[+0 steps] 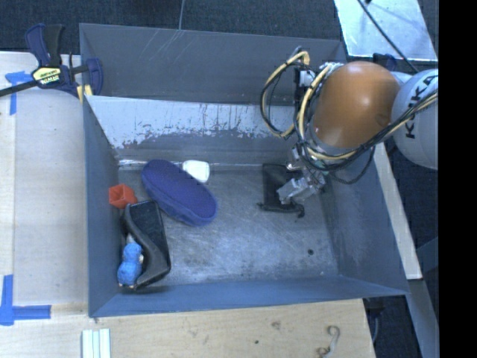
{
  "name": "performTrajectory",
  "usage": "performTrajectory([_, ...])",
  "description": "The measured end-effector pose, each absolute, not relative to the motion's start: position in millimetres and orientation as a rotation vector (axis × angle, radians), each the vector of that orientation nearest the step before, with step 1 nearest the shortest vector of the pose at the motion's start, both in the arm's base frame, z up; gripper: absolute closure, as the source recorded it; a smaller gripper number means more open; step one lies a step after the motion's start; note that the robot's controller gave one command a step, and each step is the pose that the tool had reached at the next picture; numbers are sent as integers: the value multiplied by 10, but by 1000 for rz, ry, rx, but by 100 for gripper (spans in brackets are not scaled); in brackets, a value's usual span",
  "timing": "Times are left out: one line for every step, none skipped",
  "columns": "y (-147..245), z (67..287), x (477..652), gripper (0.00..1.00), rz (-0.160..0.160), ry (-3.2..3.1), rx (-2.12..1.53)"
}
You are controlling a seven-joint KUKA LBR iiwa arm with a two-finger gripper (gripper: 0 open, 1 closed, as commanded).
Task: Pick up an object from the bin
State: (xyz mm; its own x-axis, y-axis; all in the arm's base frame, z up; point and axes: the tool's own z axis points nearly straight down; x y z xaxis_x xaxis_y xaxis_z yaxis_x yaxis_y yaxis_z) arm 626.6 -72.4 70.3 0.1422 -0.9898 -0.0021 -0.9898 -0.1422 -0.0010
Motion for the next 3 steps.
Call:
performTrajectory([-722,1236,6283,100,-8,2058,-2366])
performTrajectory([-725,1286,6290,100,-3,2064,-2362])
performTrajectory([-725,1440,6303,100,-5,2069,-2357])
